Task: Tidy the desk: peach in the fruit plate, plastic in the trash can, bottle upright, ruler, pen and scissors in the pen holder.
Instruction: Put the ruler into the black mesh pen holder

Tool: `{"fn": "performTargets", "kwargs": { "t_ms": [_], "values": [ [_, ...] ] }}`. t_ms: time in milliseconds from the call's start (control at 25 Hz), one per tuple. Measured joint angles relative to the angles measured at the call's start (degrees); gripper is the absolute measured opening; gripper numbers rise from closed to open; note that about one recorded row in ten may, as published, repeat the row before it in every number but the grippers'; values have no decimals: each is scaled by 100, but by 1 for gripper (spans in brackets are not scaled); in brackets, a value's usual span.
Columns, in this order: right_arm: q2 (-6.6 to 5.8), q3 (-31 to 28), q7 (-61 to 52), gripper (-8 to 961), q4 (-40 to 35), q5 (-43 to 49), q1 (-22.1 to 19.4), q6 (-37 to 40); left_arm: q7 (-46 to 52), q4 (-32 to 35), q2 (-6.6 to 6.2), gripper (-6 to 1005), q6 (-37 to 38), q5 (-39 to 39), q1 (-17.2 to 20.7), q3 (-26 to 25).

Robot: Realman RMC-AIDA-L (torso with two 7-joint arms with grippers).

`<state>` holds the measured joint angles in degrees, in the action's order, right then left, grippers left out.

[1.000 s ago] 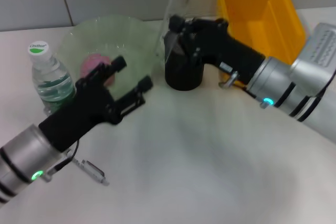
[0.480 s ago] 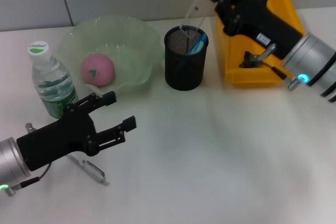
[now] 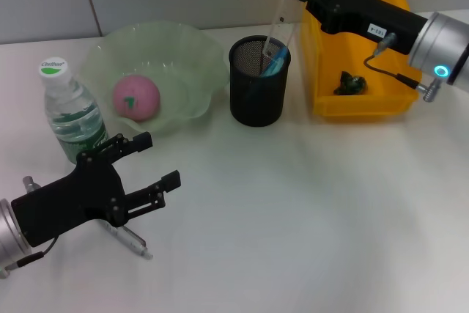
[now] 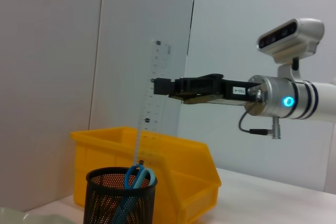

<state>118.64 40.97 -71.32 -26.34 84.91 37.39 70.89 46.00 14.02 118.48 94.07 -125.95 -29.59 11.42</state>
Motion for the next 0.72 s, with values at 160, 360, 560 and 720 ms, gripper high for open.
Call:
{"fn": "performTargets", "kwargs": {
  "t_ms": [160, 360, 560, 720],
  "values": [
    [30, 159, -18, 106, 38, 27, 166, -296, -16, 4, 0, 814, 49, -2, 6, 0],
    [55, 374, 3, 113, 118, 4, 337, -579, -25, 5, 0, 814, 95, -1, 6, 0],
    [74, 532, 155, 120, 338, -11, 543, -905, -75, 5, 0, 814, 131, 20, 16, 1],
    [87, 724, 291, 126, 578, -18, 754, -1282, -76, 5, 0, 815, 132, 22, 16, 1]
  ]
}}
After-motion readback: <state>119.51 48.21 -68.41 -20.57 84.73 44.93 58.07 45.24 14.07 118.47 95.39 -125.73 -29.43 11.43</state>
